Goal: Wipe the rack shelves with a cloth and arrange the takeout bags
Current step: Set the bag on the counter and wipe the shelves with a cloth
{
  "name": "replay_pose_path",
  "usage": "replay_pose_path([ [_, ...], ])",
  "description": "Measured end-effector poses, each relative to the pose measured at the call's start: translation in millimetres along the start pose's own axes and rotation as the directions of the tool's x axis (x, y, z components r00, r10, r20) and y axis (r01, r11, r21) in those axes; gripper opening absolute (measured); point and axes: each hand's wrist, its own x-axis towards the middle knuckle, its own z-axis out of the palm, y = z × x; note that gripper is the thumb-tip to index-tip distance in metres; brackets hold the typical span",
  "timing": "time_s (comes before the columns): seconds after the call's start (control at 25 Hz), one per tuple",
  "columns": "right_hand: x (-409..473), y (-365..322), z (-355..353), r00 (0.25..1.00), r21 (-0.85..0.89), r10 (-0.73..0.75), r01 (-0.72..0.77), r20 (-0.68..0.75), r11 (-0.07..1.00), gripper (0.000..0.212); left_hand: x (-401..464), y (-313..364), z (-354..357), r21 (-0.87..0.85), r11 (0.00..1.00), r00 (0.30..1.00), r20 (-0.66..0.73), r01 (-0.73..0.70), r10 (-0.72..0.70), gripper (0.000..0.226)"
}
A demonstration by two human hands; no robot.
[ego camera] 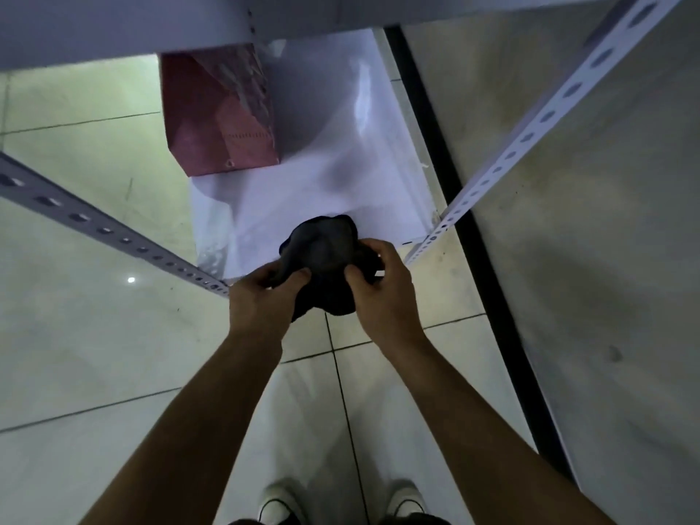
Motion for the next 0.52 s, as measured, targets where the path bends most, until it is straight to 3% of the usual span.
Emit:
replay_pose_path([
  [0.24,-67.2,-71.1,-48.7,0.998,0.107,0.04,-0.035,-0.044,0.994,0.029,-106.6,48.3,-13.4,-0.141,0.99,1.0,0.025,0.019,-0.016,0.023],
  [0.52,-146.9,-167.6,-117.9,0.999,0.126,0.003,0.003,-0.044,0.992,0.031,-233.7,116.8,-44.2,-0.262,0.961,0.992,0.112,0.093,-0.065,0.041],
])
